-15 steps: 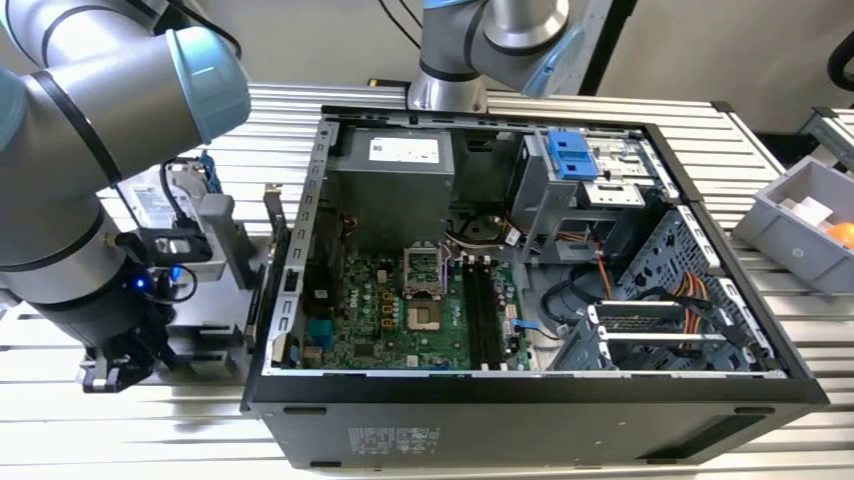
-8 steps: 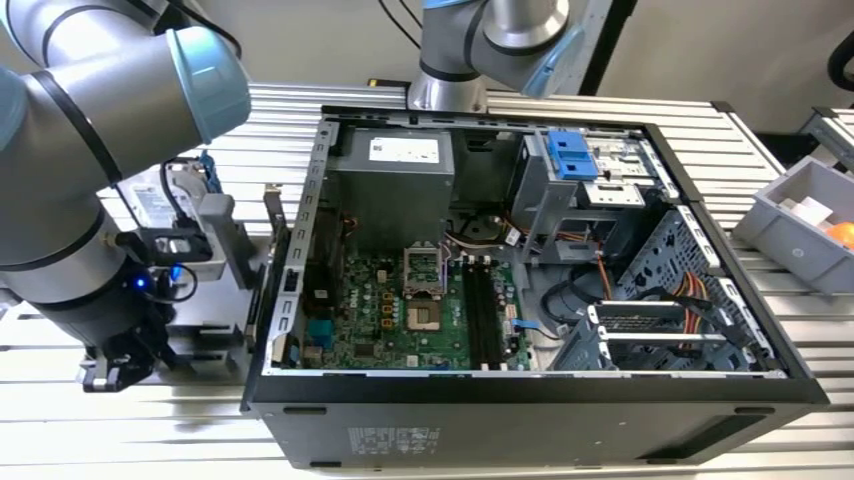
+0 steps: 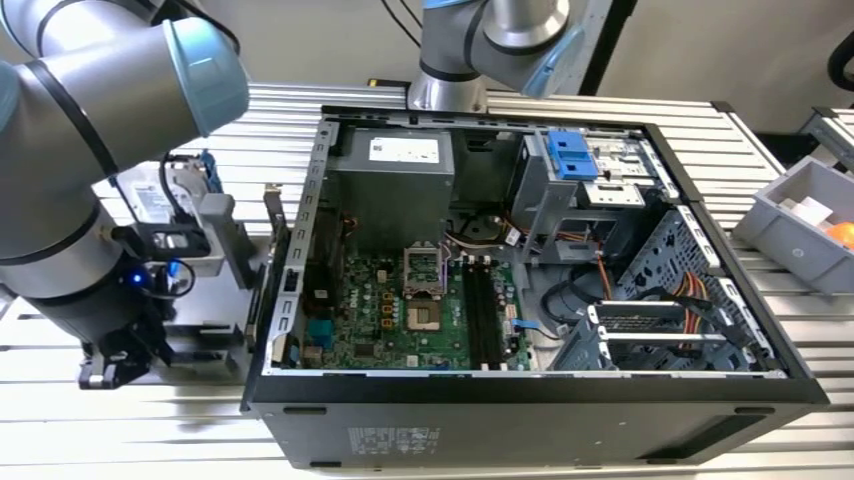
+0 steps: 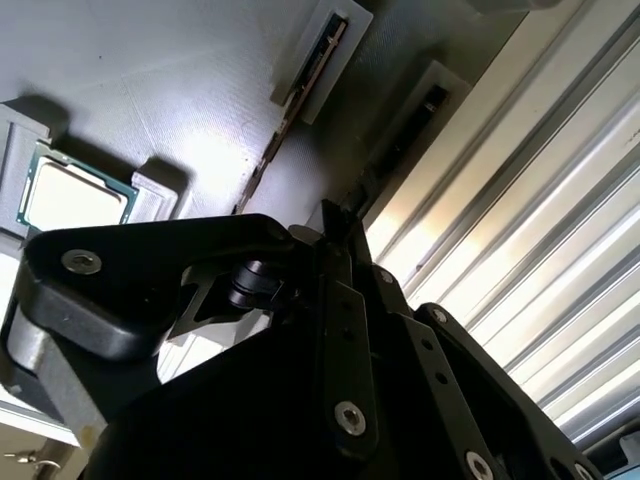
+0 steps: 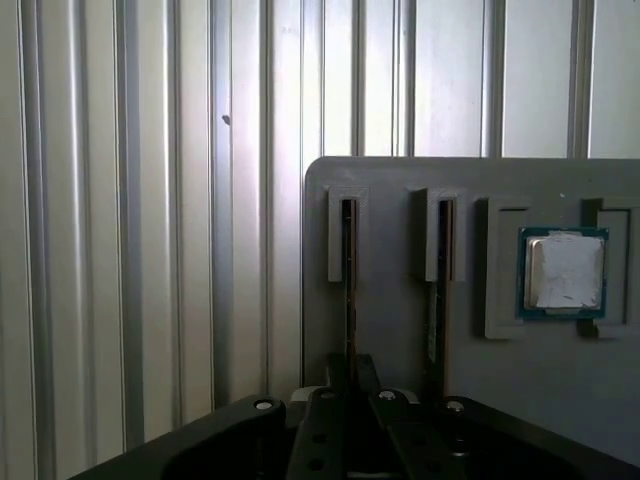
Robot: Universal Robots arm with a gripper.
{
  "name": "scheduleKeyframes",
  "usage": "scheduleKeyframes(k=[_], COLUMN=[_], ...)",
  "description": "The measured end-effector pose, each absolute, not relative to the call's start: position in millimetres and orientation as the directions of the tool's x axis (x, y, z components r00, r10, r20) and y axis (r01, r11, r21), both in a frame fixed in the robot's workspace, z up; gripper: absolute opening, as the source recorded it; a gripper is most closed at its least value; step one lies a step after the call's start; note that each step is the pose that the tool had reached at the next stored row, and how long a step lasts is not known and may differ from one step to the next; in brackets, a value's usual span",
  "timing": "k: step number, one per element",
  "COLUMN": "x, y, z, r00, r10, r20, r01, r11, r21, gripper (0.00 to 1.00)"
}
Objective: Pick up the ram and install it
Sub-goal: 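Pick up the ram and move it above insertion slot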
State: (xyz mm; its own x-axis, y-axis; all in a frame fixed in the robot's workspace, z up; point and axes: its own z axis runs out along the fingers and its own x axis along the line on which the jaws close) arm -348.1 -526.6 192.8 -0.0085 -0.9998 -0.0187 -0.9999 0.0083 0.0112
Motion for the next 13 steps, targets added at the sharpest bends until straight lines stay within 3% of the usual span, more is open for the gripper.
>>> scheduleKeyframes(k=[13], x=[-348.1], y=[-526.5], z=[201.9], r00=[-0.008], r10=[-1.000], r20=[-0.019], r01=[-1.000], r11=[0.008], r21=[0.011], gripper=[0.00])
